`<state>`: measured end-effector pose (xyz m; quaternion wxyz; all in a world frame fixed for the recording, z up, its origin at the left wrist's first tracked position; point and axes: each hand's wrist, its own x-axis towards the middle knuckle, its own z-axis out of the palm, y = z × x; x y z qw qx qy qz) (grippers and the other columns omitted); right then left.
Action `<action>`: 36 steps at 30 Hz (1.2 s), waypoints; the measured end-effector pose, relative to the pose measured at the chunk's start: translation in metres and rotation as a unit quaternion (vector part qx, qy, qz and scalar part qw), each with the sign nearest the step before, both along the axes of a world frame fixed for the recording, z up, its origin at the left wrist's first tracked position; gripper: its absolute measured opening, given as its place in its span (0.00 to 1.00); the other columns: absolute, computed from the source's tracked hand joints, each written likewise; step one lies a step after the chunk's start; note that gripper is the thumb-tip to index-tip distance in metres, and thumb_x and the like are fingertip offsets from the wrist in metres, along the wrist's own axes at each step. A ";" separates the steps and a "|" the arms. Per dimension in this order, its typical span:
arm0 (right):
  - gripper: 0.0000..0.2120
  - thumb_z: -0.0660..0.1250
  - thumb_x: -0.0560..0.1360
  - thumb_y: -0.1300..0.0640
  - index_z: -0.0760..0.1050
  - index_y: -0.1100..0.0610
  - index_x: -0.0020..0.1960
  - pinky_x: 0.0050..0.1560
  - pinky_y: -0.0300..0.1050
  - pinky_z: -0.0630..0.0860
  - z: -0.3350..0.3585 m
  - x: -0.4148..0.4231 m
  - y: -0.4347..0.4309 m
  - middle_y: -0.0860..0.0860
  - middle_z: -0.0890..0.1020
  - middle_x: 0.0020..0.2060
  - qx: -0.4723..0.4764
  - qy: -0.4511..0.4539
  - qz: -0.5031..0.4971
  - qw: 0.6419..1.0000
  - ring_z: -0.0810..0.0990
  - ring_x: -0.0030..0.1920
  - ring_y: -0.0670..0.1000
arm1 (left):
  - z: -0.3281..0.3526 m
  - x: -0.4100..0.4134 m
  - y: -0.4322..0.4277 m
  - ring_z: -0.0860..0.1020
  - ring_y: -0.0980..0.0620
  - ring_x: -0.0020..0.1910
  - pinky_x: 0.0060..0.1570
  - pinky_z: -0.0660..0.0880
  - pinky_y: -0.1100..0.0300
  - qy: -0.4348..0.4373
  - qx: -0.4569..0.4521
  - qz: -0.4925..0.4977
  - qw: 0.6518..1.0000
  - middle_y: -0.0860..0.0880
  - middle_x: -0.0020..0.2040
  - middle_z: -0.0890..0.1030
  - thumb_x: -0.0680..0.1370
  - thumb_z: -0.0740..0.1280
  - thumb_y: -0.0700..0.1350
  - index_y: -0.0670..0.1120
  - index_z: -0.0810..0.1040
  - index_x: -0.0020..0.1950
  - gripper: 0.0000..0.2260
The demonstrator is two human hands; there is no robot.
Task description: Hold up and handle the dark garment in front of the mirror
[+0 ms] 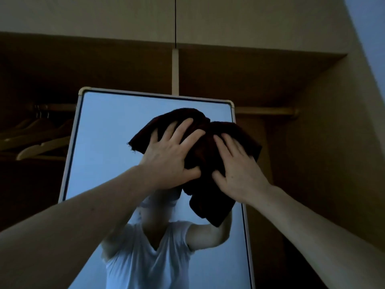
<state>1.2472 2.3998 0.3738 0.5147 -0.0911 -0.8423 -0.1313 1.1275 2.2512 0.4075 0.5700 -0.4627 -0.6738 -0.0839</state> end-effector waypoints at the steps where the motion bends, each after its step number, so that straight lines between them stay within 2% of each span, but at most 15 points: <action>1: 0.36 0.57 0.77 0.45 0.42 0.51 0.77 0.71 0.56 0.57 0.007 0.000 0.001 0.50 0.47 0.76 0.000 -0.001 0.000 1.000 0.48 0.75 0.53 | 0.005 0.001 0.001 0.47 0.44 0.76 0.69 0.50 0.37 -0.002 -0.001 -0.003 1.000 0.53 0.77 0.44 0.66 0.48 0.69 0.62 0.43 0.74 0.38; 5: 0.34 0.58 0.77 0.49 0.45 0.52 0.77 0.70 0.58 0.58 0.053 0.001 0.002 0.51 0.51 0.75 -0.020 0.010 0.008 1.000 0.52 0.74 0.55 | 0.044 0.010 0.013 0.46 0.45 0.76 0.70 0.47 0.37 -0.034 0.011 -0.016 0.999 0.53 0.78 0.44 0.72 0.57 0.66 0.60 0.45 0.75 0.35; 8: 0.35 0.60 0.75 0.51 0.47 0.53 0.77 0.71 0.58 0.56 0.068 0.003 -0.002 0.52 0.54 0.74 -0.026 0.011 0.010 1.000 0.54 0.74 0.56 | 0.052 0.014 0.021 0.46 0.45 0.76 0.70 0.46 0.38 -0.041 0.025 -0.024 0.999 0.52 0.78 0.44 0.73 0.57 0.65 0.60 0.45 0.75 0.35; 11: 0.36 0.61 0.75 0.52 0.47 0.54 0.77 0.72 0.55 0.56 0.047 0.008 -0.010 0.52 0.56 0.74 -0.019 0.011 -0.003 1.000 0.54 0.74 0.54 | 0.029 0.011 0.019 0.45 0.45 0.76 0.71 0.45 0.39 -0.047 0.024 -0.033 0.998 0.52 0.78 0.43 0.70 0.53 0.66 0.60 0.44 0.75 0.36; 14: 0.37 0.61 0.75 0.51 0.45 0.55 0.77 0.72 0.55 0.59 0.007 0.016 -0.017 0.53 0.53 0.75 -0.008 -0.010 -0.021 1.000 0.52 0.75 0.53 | -0.005 0.007 0.011 0.46 0.44 0.76 0.71 0.47 0.40 -0.023 -0.002 -0.026 0.999 0.51 0.78 0.43 0.66 0.47 0.68 0.61 0.42 0.74 0.37; 17: 0.39 0.62 0.74 0.51 0.43 0.55 0.77 0.71 0.51 0.62 -0.015 0.020 -0.021 0.53 0.52 0.75 -0.013 -0.041 -0.035 0.998 0.53 0.74 0.54 | -0.024 0.003 0.006 0.54 0.41 0.75 0.69 0.53 0.38 0.014 -0.022 -0.041 0.999 0.48 0.78 0.50 0.67 0.50 0.66 0.59 0.47 0.73 0.36; 19: 0.37 0.61 0.73 0.52 0.47 0.56 0.76 0.67 0.52 0.67 -0.011 0.019 -0.022 0.55 0.57 0.72 -0.016 -0.036 -0.027 0.999 0.59 0.71 0.55 | -0.021 0.002 0.005 0.59 0.39 0.74 0.67 0.57 0.36 0.031 -0.021 -0.039 0.999 0.46 0.78 0.56 0.67 0.53 0.66 0.58 0.52 0.73 0.35; 20: 0.36 0.61 0.73 0.52 0.48 0.56 0.76 0.66 0.52 0.68 -0.003 0.017 -0.020 0.55 0.58 0.71 -0.018 -0.032 -0.023 0.999 0.61 0.70 0.56 | -0.014 0.002 0.007 0.59 0.39 0.74 0.67 0.57 0.36 0.033 -0.021 -0.030 0.999 0.47 0.78 0.55 0.67 0.53 0.67 0.58 0.51 0.73 0.36; 22: 0.37 0.62 0.73 0.52 0.48 0.56 0.76 0.68 0.54 0.65 0.019 0.013 -0.015 0.55 0.58 0.72 -0.025 -0.029 -0.021 0.999 0.60 0.71 0.56 | 0.007 0.004 0.011 0.52 0.42 0.75 0.69 0.52 0.38 0.015 -0.014 -0.023 1.000 0.49 0.78 0.49 0.68 0.51 0.68 0.60 0.47 0.74 0.36; 24: 0.36 0.63 0.73 0.54 0.49 0.56 0.76 0.69 0.55 0.63 0.044 0.010 -0.011 0.54 0.59 0.71 -0.037 -0.024 -0.014 0.999 0.59 0.71 0.57 | 0.029 0.008 0.015 0.48 0.44 0.76 0.71 0.48 0.40 -0.012 -0.003 -0.022 1.000 0.52 0.78 0.45 0.71 0.54 0.67 0.60 0.45 0.75 0.35; 27: 0.35 0.61 0.74 0.55 0.50 0.55 0.76 0.70 0.57 0.60 0.067 0.008 -0.010 0.54 0.59 0.71 -0.072 -0.023 0.020 0.997 0.58 0.72 0.56 | 0.043 0.013 0.019 0.47 0.45 0.76 0.71 0.47 0.40 -0.033 0.013 -0.026 0.999 0.52 0.78 0.45 0.73 0.58 0.65 0.59 0.47 0.75 0.35; 30: 0.33 0.58 0.76 0.52 0.50 0.54 0.77 0.72 0.59 0.57 0.052 0.010 -0.013 0.52 0.56 0.74 -0.103 -0.025 0.069 0.992 0.54 0.74 0.54 | 0.023 0.013 0.015 0.48 0.44 0.76 0.70 0.48 0.40 -0.044 0.022 -0.020 0.999 0.51 0.78 0.45 0.70 0.52 0.67 0.59 0.45 0.75 0.36; 32: 0.34 0.55 0.75 0.46 0.49 0.52 0.77 0.72 0.59 0.55 0.020 0.012 -0.016 0.50 0.53 0.76 -0.112 -0.040 0.087 0.989 0.51 0.75 0.52 | -0.006 0.011 0.008 0.51 0.43 0.75 0.69 0.51 0.39 -0.035 0.019 -0.013 0.999 0.50 0.78 0.47 0.67 0.48 0.67 0.59 0.46 0.75 0.37; 36: 0.39 0.51 0.71 0.40 0.42 0.49 0.77 0.74 0.57 0.46 -0.042 0.016 -0.029 0.44 0.44 0.77 -0.107 -0.092 0.108 0.984 0.40 0.75 0.46 | -0.069 0.004 -0.010 0.67 0.37 0.69 0.59 0.66 0.37 -0.018 0.017 -0.020 1.000 0.44 0.75 0.62 0.68 0.57 0.64 0.54 0.59 0.73 0.35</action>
